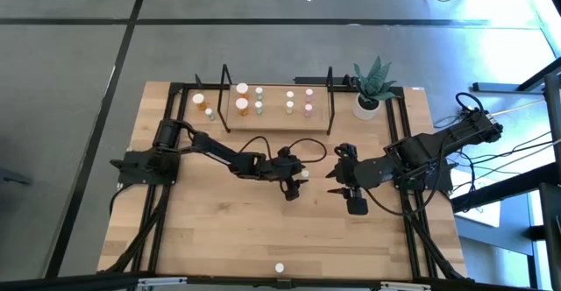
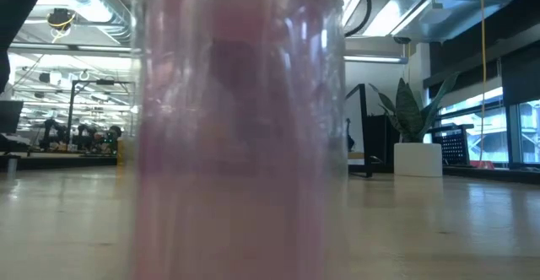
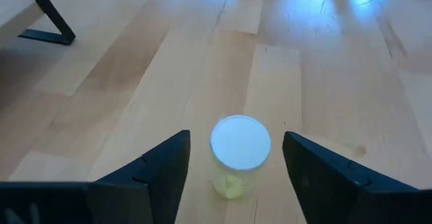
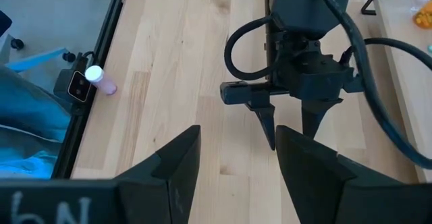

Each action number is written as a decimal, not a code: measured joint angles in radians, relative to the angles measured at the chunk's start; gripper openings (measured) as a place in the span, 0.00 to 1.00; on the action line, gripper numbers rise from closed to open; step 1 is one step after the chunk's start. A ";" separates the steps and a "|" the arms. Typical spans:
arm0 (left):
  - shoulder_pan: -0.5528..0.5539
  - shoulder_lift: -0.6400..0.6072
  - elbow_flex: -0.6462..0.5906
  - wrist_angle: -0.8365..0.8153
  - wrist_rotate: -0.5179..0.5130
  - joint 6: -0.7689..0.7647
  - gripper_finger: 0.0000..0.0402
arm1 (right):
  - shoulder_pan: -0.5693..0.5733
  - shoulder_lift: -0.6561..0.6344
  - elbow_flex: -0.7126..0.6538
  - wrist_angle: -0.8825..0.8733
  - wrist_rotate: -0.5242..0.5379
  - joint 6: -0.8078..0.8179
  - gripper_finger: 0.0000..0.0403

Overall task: Pick and place medicine bottles onto shelf by color
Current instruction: Put the yellow pill bottle on the shelf aligned with the other yellow pill bottles

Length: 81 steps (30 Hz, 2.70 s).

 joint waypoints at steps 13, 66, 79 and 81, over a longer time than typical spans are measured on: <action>0.003 0.000 0.000 0.012 -0.005 0.026 0.35 | 0.000 0.000 0.000 0.000 0.000 0.000 0.48; 0.282 -0.212 -0.002 -0.220 -0.296 -0.167 0.26 | 0.000 0.000 0.000 0.014 0.000 0.001 0.48; 0.294 -0.192 -0.001 -0.214 -0.290 -0.167 0.26 | 0.000 0.000 0.000 0.015 0.000 -0.001 0.48; 0.298 -0.192 -0.001 -0.214 -0.286 -0.167 0.26 | 0.000 0.000 0.000 0.015 0.000 0.001 0.48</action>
